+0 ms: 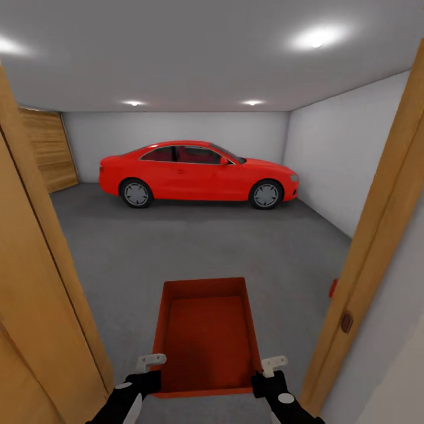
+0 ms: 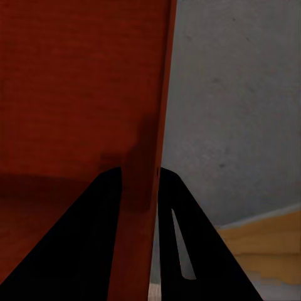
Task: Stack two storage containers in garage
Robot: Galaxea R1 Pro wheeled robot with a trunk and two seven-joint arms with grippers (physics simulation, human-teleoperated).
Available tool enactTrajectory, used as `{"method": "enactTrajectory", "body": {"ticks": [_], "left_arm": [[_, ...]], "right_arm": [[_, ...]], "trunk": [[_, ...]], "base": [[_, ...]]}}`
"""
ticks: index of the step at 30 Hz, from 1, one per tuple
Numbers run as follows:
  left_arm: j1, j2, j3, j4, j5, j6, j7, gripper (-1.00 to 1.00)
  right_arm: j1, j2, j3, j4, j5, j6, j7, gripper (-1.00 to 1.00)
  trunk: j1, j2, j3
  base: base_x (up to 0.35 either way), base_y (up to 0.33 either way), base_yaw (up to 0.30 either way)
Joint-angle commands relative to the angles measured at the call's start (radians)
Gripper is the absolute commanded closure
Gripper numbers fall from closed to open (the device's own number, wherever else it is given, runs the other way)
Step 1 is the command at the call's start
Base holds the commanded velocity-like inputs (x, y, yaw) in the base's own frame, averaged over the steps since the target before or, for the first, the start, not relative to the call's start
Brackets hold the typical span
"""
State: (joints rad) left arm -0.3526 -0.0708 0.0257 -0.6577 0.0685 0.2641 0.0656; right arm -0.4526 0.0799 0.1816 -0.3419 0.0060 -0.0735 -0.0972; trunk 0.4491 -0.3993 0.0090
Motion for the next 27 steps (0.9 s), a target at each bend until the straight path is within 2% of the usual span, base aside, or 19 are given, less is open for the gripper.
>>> {"method": "enactTrajectory", "body": {"ticks": [1,5,27], "left_arm": [[0.000,-0.001,0.008,-0.003,-0.021,-0.075,0.011,1.00],[0.000,-0.001,0.008,-0.004,-0.021,-0.075,0.010,1.00],[0.000,-0.002,0.008,-0.003,-0.021,-0.074,0.010,1.00]], "right_arm": [[0.000,0.032,0.015,0.003,-0.006,-0.002,0.062,1.00],[0.000,0.032,0.015,0.003,-0.006,-0.002,0.062,1.00],[0.000,0.032,0.015,0.003,-0.006,-0.002,0.063,1.00]], "trunk": [[0.001,-0.001,0.000],[0.001,-0.001,0.000],[0.001,-0.001,0.000]], "base": [[0.326,0.000,0.000],[0.195,0.000,0.000],[0.004,0.000,0.000]]}}
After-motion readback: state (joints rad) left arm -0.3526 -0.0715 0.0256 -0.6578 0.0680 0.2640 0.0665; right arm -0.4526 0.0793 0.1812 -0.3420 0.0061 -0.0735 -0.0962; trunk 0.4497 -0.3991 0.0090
